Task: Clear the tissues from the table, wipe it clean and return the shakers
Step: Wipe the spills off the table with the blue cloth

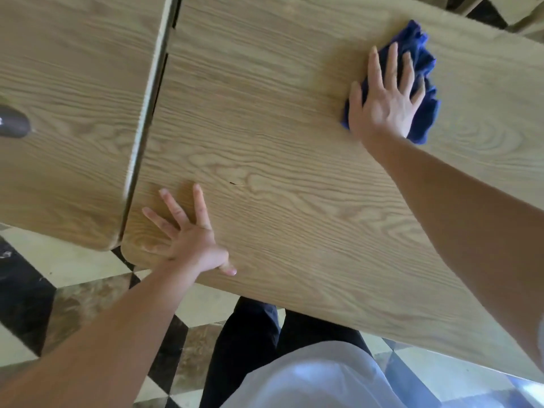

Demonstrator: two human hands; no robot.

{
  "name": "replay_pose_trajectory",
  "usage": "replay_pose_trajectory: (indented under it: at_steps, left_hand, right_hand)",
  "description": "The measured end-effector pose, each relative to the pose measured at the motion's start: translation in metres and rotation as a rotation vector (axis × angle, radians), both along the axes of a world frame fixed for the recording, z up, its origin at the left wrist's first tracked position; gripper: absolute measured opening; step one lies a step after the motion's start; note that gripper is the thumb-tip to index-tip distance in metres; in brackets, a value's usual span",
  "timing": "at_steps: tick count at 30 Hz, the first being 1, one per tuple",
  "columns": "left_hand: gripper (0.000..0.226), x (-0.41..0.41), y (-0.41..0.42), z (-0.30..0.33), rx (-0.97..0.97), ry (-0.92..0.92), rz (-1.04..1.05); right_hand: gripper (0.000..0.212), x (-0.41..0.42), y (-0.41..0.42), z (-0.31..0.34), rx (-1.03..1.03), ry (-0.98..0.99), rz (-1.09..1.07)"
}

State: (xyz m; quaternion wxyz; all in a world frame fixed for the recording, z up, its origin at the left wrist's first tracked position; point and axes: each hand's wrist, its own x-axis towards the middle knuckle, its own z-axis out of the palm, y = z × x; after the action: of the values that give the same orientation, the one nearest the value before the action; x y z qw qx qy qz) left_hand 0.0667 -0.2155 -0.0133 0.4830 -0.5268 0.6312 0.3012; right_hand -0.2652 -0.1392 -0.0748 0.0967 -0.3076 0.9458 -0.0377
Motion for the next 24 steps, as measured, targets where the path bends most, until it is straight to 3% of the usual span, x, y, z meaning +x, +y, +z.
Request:
replay_pose_trajectory:
  at_steps: [5,10,17,24]
  left_hand:
    - [0.174,0.002,0.0,-0.005,-0.022,0.019,0.023]
    - [0.173,0.007,0.001,-0.016,-0.047,0.045,0.007]
    - [0.174,0.009,0.005,-0.018,-0.083,0.059,0.011]
    - [0.175,0.009,0.01,-0.009,-0.135,0.084,0.006]
  right_hand:
    - [0.065,0.026,-0.115,-0.003,-0.067,-0.041,0.182]
    - [0.065,0.102,-0.193,-0.012,-0.094,-0.07,0.429]
    - [0.064,0.17,-0.154,-0.017,-0.116,-0.111,0.719]
    - [0.066,0.189,-0.07,-0.011,-0.168,-0.179,0.724]
